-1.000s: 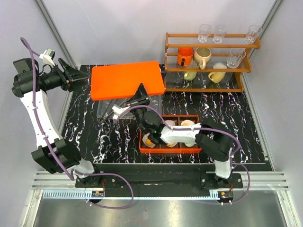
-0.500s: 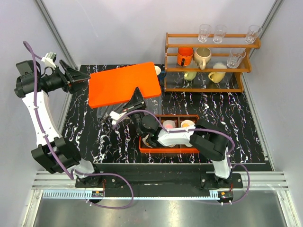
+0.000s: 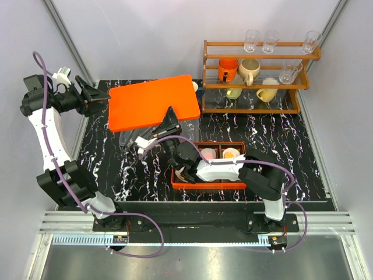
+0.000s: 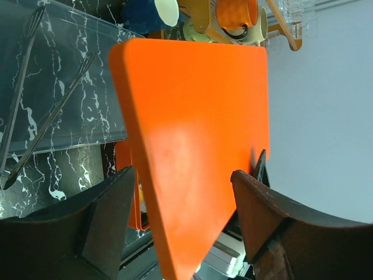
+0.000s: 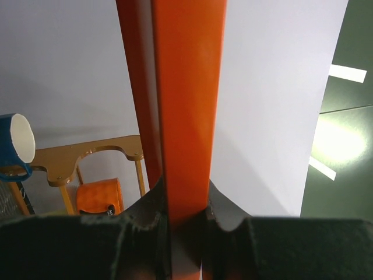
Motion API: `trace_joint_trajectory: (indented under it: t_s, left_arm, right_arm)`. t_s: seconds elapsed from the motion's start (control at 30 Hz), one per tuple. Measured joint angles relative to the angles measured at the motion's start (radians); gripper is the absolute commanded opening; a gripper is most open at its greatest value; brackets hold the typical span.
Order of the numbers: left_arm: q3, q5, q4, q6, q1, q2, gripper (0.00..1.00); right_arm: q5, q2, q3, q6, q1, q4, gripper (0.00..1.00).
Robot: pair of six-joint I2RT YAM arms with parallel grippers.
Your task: Pack the cookies
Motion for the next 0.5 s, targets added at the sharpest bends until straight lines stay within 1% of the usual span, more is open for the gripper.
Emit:
trace_joint_trajectory:
  t_s: [0.3, 0.4, 0.5]
  left_arm:
    - [-0.013, -0.008, 0.005, 0.006, 0.0, 0.0, 0.7]
    - [-0.076, 0.021, 0.05, -0.025, -0.007, -0.009, 0.7]
    - [-0.174, 0.052, 0.123, -0.082, -0.024, -0.021, 0.7]
  right_arm:
    - [0.001, -0.027, 0.0, -0.002, 0.032, 0.016, 0.0]
    - [0.001, -0.027, 0.007, -0.002, 0.043, 0.016, 0.0]
    - [0.005, -0.027, 0.027, -0.006, 0.049, 0.016, 0.0]
